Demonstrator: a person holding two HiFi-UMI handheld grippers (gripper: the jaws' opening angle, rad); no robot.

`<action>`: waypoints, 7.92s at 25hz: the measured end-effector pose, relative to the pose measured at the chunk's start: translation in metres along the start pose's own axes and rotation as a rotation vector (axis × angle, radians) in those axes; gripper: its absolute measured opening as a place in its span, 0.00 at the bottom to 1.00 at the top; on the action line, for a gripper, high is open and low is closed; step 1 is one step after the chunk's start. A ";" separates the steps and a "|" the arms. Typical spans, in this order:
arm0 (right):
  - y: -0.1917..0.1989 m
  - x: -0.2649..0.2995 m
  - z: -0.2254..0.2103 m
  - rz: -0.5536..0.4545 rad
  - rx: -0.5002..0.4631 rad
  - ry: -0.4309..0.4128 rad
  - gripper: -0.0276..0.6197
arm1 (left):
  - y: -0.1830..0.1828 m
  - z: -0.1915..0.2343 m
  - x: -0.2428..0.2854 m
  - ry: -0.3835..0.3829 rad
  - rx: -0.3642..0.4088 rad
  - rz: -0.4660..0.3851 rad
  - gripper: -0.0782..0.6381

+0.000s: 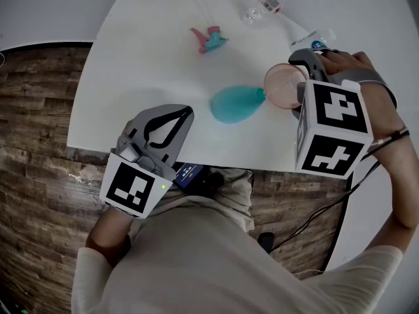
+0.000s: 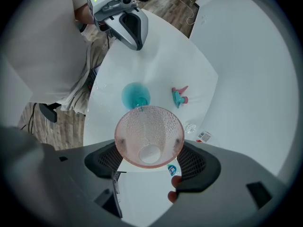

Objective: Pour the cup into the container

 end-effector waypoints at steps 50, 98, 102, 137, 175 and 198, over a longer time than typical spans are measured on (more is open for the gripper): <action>-0.005 0.000 -0.003 0.122 -0.056 0.048 0.60 | -0.003 0.006 -0.010 -0.009 -0.005 -0.017 0.12; -0.013 0.001 -0.004 0.266 -0.125 0.128 0.60 | -0.001 0.009 -0.011 -0.011 -0.011 -0.018 0.12; -0.014 0.000 -0.004 0.285 -0.134 0.145 0.60 | -0.001 0.009 -0.013 -0.013 -0.013 -0.022 0.12; -0.023 0.000 -0.001 0.413 -0.258 0.523 0.60 | 0.000 0.003 -0.009 -0.022 -0.003 -0.006 0.12; 0.084 0.031 0.037 -1.175 0.891 0.297 0.61 | -0.048 -0.007 0.034 -0.078 0.070 -0.043 0.12; 0.124 0.062 0.066 -1.359 1.063 0.262 0.61 | -0.067 -0.014 0.038 -0.115 0.106 -0.050 0.12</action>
Point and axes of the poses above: the fingertips, and each gripper's own axes: x forward along the fingers, z to its left, y out of its underside, the point moved 5 cm from there along -x, backward along the fingers, and after that the axes turned 7 degrees about -y, right-handed, at the moved point
